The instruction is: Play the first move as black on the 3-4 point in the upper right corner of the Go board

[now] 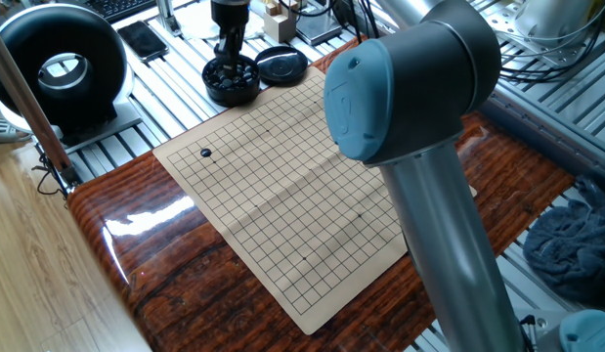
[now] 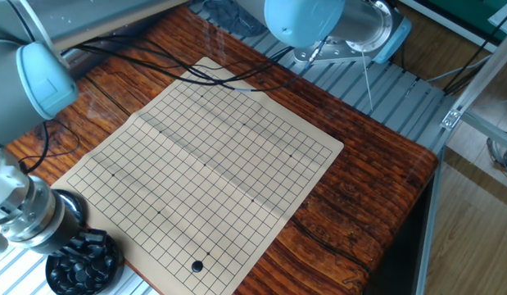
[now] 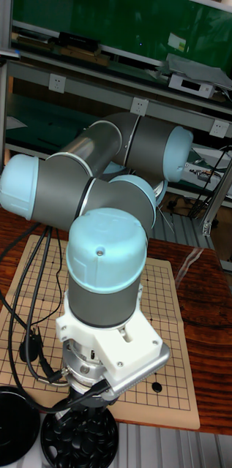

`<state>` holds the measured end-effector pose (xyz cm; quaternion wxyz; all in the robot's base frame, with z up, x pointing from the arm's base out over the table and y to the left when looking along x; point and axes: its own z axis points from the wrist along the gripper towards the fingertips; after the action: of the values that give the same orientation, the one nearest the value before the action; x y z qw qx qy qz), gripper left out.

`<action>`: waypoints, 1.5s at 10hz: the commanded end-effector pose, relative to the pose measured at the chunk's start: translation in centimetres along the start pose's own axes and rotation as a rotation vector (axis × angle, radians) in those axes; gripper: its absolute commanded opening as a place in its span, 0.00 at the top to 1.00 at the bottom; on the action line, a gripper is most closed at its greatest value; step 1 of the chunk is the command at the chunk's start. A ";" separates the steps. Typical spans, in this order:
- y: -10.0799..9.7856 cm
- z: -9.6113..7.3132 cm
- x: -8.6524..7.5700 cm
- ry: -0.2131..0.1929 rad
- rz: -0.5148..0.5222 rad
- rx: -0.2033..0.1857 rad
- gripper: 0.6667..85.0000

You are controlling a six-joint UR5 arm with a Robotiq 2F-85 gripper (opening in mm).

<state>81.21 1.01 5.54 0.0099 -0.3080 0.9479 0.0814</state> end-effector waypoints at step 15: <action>-0.3 1.6 -0.1 -0.019 -0.032 -0.013 0.74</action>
<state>81.49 0.87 3.82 0.0150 -0.3204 0.9436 0.0819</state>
